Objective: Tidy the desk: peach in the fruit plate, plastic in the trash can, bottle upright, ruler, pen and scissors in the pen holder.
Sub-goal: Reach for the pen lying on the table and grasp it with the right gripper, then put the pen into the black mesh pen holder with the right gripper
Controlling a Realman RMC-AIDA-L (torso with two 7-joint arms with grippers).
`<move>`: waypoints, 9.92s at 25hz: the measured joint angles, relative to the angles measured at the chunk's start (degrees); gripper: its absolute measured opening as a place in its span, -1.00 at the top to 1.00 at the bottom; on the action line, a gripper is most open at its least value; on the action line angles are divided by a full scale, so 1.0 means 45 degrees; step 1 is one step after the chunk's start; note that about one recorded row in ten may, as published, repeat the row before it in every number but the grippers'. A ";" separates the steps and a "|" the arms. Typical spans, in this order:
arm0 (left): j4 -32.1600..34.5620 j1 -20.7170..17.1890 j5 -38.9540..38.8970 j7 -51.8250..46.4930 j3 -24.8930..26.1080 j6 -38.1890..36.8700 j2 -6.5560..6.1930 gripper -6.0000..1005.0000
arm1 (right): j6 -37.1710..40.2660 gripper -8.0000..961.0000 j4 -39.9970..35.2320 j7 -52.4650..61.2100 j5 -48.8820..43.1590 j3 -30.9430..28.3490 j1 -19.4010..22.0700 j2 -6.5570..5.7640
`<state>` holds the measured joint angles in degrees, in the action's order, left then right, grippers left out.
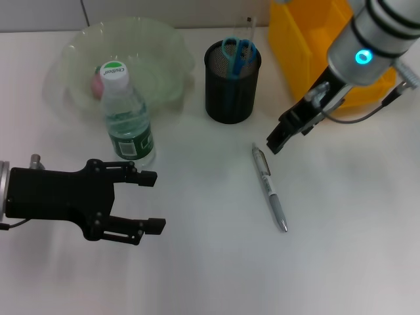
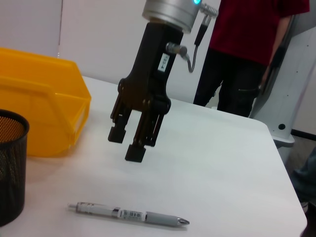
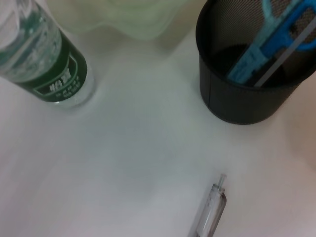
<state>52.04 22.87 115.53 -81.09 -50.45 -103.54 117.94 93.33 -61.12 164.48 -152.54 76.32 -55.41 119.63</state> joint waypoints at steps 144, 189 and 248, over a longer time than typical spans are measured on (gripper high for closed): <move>-0.0138 -0.0333 0.0007 -0.0008 0.0043 0.0134 0.0080 -0.69 | -0.2653 0.16 0.0449 -0.0090 0.1215 0.4033 0.1569 -0.0002; -0.0137 -0.0427 -0.0119 -0.0008 0.0607 0.0073 0.0078 -0.69 | -0.1562 0.74 -0.4533 -0.2918 0.4800 0.0170 0.4893 -0.0070; -0.1084 -0.0120 -0.1126 0.0500 0.0607 0.0492 0.0090 -0.69 | -0.8010 0.55 1.2392 -2.5604 2.0771 -0.3131 0.1936 0.0055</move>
<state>47.16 22.32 110.47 -78.83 -47.72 -101.32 118.35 57.29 -5.36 49.26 -59.07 62.23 -46.70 119.88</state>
